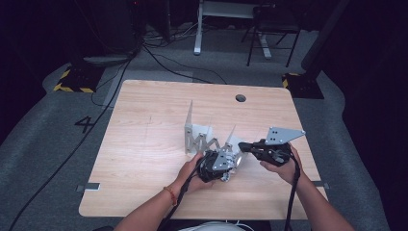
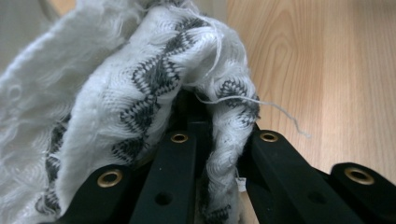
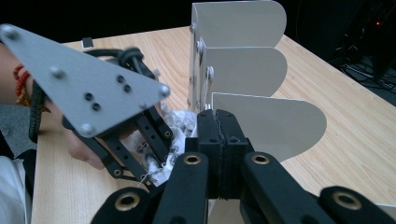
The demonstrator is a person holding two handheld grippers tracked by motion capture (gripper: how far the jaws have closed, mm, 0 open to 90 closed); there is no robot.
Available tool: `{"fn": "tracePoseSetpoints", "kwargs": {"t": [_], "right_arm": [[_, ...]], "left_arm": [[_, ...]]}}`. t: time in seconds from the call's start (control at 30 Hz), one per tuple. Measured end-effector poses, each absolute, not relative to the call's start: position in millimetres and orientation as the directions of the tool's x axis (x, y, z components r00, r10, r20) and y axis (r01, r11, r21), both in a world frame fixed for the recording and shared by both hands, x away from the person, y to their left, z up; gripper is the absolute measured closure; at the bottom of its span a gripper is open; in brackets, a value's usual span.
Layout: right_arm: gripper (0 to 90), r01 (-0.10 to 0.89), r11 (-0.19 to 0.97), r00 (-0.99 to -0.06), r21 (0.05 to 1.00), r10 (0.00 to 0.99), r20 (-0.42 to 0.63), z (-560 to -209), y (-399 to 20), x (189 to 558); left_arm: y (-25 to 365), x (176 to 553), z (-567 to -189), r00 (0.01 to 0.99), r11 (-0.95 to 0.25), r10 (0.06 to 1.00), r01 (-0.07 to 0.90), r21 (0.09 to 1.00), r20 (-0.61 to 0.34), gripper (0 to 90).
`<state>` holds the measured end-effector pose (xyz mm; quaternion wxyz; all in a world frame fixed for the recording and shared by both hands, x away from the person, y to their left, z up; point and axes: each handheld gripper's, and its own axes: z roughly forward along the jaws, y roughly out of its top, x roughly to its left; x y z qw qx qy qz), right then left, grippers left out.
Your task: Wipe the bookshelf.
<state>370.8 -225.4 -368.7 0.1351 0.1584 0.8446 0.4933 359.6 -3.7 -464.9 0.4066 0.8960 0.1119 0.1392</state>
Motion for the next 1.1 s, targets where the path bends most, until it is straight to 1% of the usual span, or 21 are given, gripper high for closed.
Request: {"fn": "tracePoseSetpoints", "kwargs": {"t": [0.23,0.37,0.5,0.6,0.67,0.7,0.77,0.8,0.9,0.97,1.03,1.1], "right_arm": [[90.0,0.134,0.463,-0.913,0.876,0.401,-0.072,-368.7,-224.8,371.1],[90.0,0.136,0.463,-0.91,0.876,0.408,-0.075,-368.7,-225.3,371.5],[90.0,0.139,0.459,-0.908,0.878,0.413,-0.072,-369.0,-225.8,372.0],[90.0,0.139,0.457,-0.909,0.879,0.411,-0.07,-369.2,-226.1,372.0],[90.0,0.139,0.457,-0.909,0.879,0.411,-0.07,-369.2,-226.2,371.9],[90.0,0.138,0.457,-0.909,0.879,0.411,-0.071,-369.2,-226.2,371.9],[90.0,0.138,0.455,-0.909,0.879,0.411,-0.07,-369.3,-226.2,372.0],[90.0,0.138,0.456,-0.909,0.879,0.411,-0.07,-369.3,-226.2,372.0],[90.0,0.139,0.454,-0.908,0.88,0.413,-0.07,-369.5,-226.1,371.8],[90.0,0.14,0.452,-0.908,0.881,0.414,-0.068,-369.6,-226.3,371.7],[90.0,0.139,0.452,-0.908,0.881,0.413,-0.069,-369.6,-226.4,371.7],[90.0,0.139,0.451,-0.908,0.881,0.413,-0.068,-369.7,-226.4,371.7]], "left_arm": [[0.8,358.0,-434.9,0.925,-0.597,0.323,0.035,0.802,0.199,83.9],[3.8,359.1,-420.5,0.908,-0.604,0.331,-0.004,0.797,0.256,84.0],[14.1,361.0,-411.6,0.899,-0.59,0.347,-0.014,0.807,0.269,83.9],[29.3,365.2,-411.8,0.884,-0.586,0.384,0.009,0.81,0.268,83.9],[42.4,370.4,-416.5,0.874,-0.57,0.423,0.053,0.82,0.238,83.9],[42.4,370.4,-416.5,0.874,-0.57,0.423,0.053,0.82,0.238,83.9],[59.0,377.0,-426.6,0.853,-0.58,0.469,0.103,0.808,0.228,83.9],[64.0,378.5,-430.4,0.855,-0.578,0.473,0.116,0.808,0.215,83.9],[71.5,379.9,-437.5,0.853,-0.588,0.475,0.124,0.799,0.217,83.9],[80.6,383.1,-448.6,0.84,-0.61,0.499,0.166,0.775,0.213,83.9],[87.6,386.2,-455.9,0.84,-0.618,0.505,0.19,0.763,0.2,83.9],[93.2,388.4,-460.5,0.833,-0.632,0.514,0.206,0.747,0.205,83.9]]}}
